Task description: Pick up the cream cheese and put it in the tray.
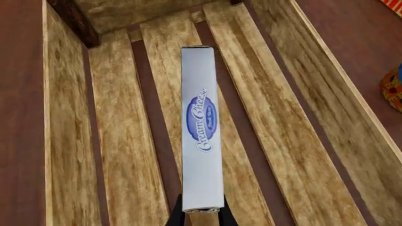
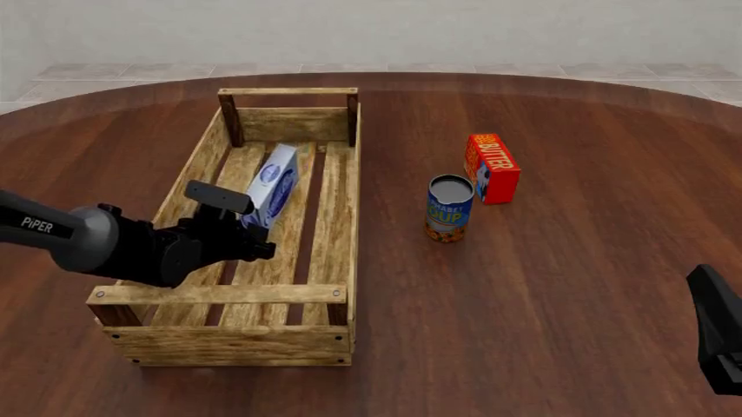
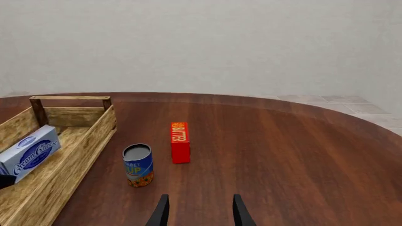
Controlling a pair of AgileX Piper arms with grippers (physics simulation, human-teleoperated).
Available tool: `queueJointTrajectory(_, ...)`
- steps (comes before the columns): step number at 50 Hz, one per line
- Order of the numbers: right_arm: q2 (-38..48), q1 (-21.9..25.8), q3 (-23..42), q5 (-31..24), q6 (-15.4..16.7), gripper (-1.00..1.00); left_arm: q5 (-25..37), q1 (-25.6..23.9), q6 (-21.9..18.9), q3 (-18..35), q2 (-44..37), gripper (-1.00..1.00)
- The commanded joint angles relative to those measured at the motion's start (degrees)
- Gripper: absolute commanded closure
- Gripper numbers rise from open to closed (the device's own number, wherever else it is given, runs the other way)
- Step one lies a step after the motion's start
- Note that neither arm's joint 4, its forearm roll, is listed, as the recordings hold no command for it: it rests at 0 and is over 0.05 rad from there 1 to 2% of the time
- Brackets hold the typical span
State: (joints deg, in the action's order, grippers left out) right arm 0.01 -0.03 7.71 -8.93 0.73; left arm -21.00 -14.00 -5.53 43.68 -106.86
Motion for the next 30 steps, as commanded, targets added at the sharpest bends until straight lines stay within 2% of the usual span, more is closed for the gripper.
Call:
queueJointTrajectory(1, 0.00, -0.04, 0.00, -0.04, 0.00, -1.00, -0.33, 0.12, -0.61, -0.31, -2.13, 1.00)
queueJointTrajectory(12, 0.00, -0.13, -0.01, -0.12, -0.05, -1.00, 0.19, -0.18, -0.38, -0.18, -2.09, 1.00)
queueJointTrajectory(13, 0.00, -0.13, -0.01, -0.13, -0.06, -1.00, 0.24, -0.21, -0.53, -0.26, -1.94, -1.00)
queueJointTrajectory(30, 0.00, -0.22, 0.00, -0.16, -0.01, -1.00, 0.84, -0.67, -1.03, -0.33, -0.48, -1.00)
